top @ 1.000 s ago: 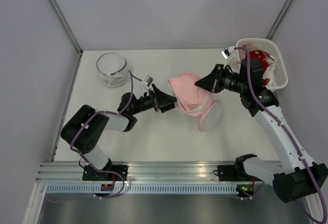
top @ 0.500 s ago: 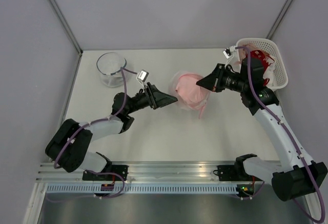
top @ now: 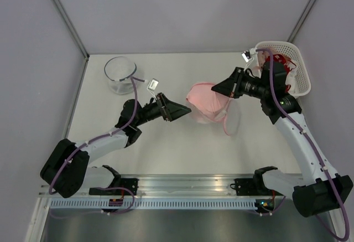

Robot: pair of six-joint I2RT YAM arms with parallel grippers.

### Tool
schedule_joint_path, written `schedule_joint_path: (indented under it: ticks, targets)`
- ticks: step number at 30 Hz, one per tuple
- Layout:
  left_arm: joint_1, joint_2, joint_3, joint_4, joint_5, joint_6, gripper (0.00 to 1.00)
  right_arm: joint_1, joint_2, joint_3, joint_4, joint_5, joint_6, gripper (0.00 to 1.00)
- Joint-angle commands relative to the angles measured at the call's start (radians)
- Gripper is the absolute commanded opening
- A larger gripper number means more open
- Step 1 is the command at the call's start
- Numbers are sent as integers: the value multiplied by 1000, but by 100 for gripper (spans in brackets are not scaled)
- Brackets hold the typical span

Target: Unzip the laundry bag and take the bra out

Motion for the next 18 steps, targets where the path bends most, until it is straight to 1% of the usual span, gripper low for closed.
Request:
schedule_joint_path:
  ticks: [1,4,8,11,15,18]
  targets:
    - [-2,-98,-54,-85,-67,186,87,-18,1,18,110,-74,60,0]
    - [-2,-130,-74,-115,-78,244,88,-25,5,8,148,-96,85,1]
    - [-2,-135,-97,-111,-95,272,89,-37,7,-5,191,-128,134,1]
    - [-2,-111,-106,-76,-107,269,89,-40,7,-13,219,-146,154,0]
    - [-2,-69,-94,-14,-123,238,87,-40,4,-19,221,-149,157,1]
    - [-6,-63,-65,-5,-120,208,85,-42,4,-27,224,-151,157,0]
